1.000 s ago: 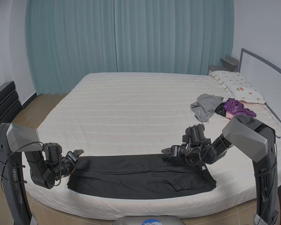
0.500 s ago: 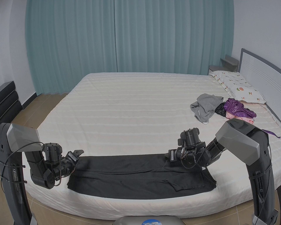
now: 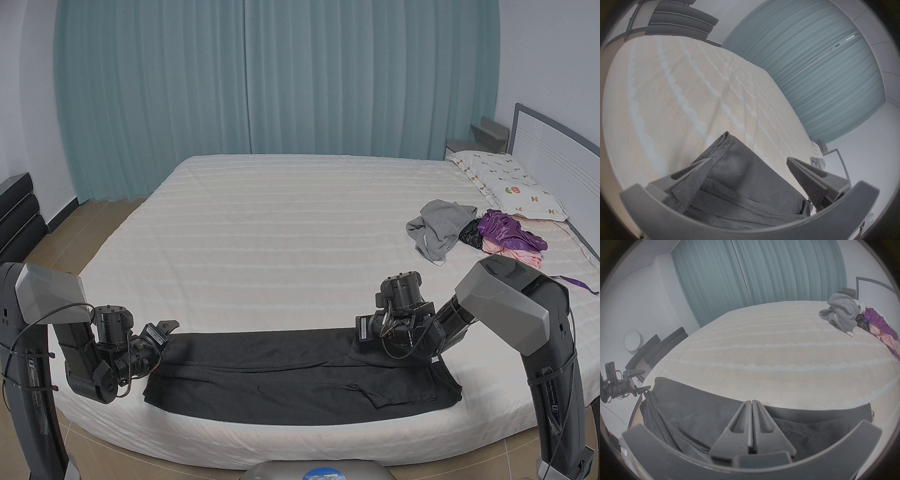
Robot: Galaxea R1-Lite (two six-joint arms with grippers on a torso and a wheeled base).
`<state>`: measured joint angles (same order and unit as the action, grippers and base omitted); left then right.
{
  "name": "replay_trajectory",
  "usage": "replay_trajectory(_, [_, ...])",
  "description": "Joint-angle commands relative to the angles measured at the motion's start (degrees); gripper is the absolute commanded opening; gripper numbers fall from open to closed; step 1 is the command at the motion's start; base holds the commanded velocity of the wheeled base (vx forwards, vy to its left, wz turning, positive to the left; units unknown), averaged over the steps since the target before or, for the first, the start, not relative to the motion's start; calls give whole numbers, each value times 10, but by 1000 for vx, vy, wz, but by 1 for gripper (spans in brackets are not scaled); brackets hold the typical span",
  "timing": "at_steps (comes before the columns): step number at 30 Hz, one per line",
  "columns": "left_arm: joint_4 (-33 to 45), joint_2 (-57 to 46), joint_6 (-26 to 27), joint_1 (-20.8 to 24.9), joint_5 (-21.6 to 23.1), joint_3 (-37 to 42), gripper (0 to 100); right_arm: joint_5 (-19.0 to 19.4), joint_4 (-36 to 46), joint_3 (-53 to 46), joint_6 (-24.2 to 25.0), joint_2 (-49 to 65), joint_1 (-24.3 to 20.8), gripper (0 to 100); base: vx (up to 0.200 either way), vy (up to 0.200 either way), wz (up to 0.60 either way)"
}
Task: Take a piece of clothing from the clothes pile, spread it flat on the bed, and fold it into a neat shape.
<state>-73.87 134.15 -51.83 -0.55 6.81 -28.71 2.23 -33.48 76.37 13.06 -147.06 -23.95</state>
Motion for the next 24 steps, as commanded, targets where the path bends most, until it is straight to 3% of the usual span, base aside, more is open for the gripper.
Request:
replay_trajectory(1, [0,2,0,1,0,0,100,0,-1,0,0,-4,-4,0,0,0,0])
replay_trajectory(2, [0,2,0,1,0,0,100,0,-2,0,-1,-6,-4,0,0,0,0])
replay_trajectory(3, [0,2,0,1,0,0,100,0,-4,1,0,-10,-4,100,0,0,0])
replay_trajectory(9, [0,2,0,1,0,0,100,1,-23,-3,20,2,2,100,0,0,0])
replay_trajectory(15, [0,2,0,1,0,0,100,16,-20,-31,87,48,52,100,0,0,0])
replay_trajectory(18, [0,1,0,1,0,0,100,25,-22,-43,94,54,67,100,0,0,0])
replay_trajectory(20, [0,1,0,1,0,0,100,56,-23,-77,103,68,108,100,0,0,0])
replay_trajectory(24, [0,2,-1,1,0,0,100,86,-23,-92,118,68,134,100,0,0,0])
